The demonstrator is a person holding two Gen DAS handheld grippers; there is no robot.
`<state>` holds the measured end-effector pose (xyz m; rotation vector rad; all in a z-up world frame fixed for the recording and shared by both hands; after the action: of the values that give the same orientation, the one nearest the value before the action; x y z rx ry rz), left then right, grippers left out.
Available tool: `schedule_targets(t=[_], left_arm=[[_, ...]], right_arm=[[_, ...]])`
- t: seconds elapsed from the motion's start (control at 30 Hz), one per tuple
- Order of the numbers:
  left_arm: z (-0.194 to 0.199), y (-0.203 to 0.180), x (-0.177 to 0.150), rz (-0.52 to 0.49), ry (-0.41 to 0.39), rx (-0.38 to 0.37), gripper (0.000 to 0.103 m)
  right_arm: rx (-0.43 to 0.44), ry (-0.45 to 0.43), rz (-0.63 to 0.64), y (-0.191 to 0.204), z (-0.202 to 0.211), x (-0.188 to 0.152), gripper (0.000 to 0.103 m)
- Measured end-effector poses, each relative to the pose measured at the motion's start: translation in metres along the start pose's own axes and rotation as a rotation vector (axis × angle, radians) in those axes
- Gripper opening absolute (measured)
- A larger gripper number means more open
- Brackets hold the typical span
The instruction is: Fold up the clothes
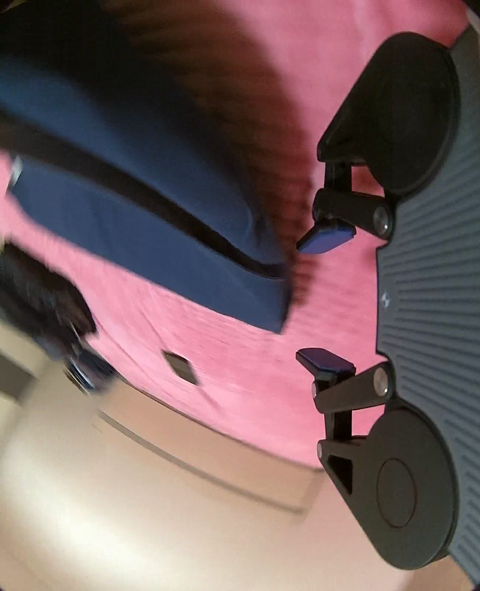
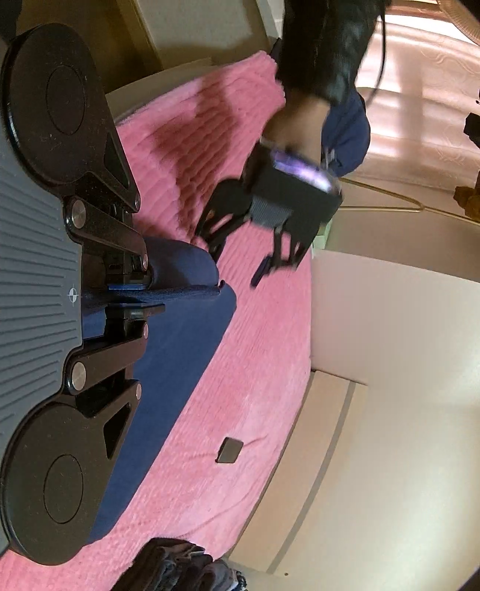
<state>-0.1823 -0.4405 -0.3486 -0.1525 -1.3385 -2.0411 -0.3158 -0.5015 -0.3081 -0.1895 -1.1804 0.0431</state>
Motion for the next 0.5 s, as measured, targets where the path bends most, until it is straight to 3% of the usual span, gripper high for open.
schedule_targets(t=[0.13, 0.23, 0.27, 0.3, 0.33, 0.5], left_arm=[[-0.022, -0.011, 0.002, -0.168, -0.045, -0.039, 0.052], [-0.038, -0.019, 0.003, -0.294, -0.08, -0.069, 0.042], [-0.041, -0.02, 0.004, -0.314, -0.089, -0.073, 0.03], [-0.04, -0.019, 0.005, -0.304, -0.095, -0.071, 0.013], [-0.038, -0.016, 0.008, -0.288, -0.096, -0.07, 0.009], [-0.024, 0.012, 0.052, -0.267, -0.122, -0.034, 0.006]], right_arm=[[0.009, 0.0, -0.02, 0.001, 0.002, -0.002, 0.004], [0.013, -0.007, -0.038, 0.001, 0.001, -0.004, 0.004], [0.009, -0.014, -0.05, 0.0, 0.004, -0.004, 0.004], [0.005, -0.021, -0.063, -0.001, 0.007, -0.004, 0.004], [-0.004, -0.031, -0.086, -0.004, 0.011, -0.004, 0.004], [-0.073, -0.097, -0.256, -0.033, 0.045, -0.007, 0.004]])
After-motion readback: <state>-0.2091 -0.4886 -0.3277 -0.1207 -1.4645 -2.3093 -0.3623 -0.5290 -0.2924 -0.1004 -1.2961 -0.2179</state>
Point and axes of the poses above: each gripper's, at about its wrist camera, not at the fingertips, and z roughly against the way its jaws point, y to its left, x to its top, the point moved 8 cm from there along -z, roughly the way its jaws point, and after that the axes turned 7 degrees about -y, right-handed, at the moved point
